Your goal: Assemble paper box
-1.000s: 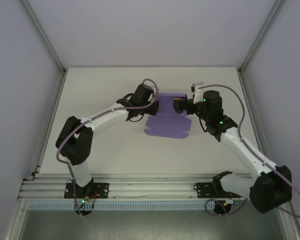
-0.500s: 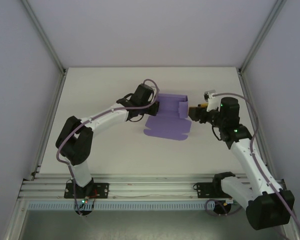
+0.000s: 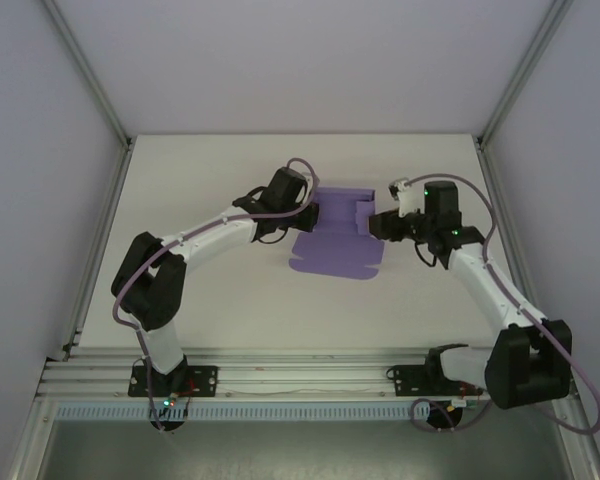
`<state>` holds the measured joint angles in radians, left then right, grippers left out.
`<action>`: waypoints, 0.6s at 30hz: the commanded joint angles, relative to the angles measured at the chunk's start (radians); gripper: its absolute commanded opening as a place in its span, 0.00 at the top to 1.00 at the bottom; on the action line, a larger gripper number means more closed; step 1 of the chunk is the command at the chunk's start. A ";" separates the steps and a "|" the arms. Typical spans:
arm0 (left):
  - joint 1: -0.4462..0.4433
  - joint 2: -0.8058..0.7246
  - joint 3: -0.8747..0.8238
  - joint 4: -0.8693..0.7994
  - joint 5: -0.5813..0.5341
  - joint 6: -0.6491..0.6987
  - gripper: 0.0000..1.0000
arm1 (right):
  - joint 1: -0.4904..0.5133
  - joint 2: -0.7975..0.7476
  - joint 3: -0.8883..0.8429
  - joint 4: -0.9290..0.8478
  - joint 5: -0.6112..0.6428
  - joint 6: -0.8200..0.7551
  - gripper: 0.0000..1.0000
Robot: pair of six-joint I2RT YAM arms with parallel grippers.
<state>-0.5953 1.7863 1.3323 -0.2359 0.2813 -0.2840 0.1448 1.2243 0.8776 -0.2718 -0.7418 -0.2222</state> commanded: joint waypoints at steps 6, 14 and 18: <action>-0.008 -0.049 -0.006 0.018 0.049 0.040 1.00 | 0.013 0.113 0.091 0.034 0.058 0.016 0.59; -0.014 -0.040 0.007 -0.001 0.029 0.043 1.00 | 0.146 0.247 0.188 0.025 0.449 0.074 0.74; -0.016 -0.042 0.005 0.000 0.011 0.034 1.00 | 0.226 0.333 0.247 0.009 0.805 0.156 0.91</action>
<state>-0.5888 1.7863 1.3323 -0.2592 0.2413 -0.2783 0.3168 1.5085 1.0821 -0.2665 -0.2611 -0.1410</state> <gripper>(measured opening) 0.083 0.118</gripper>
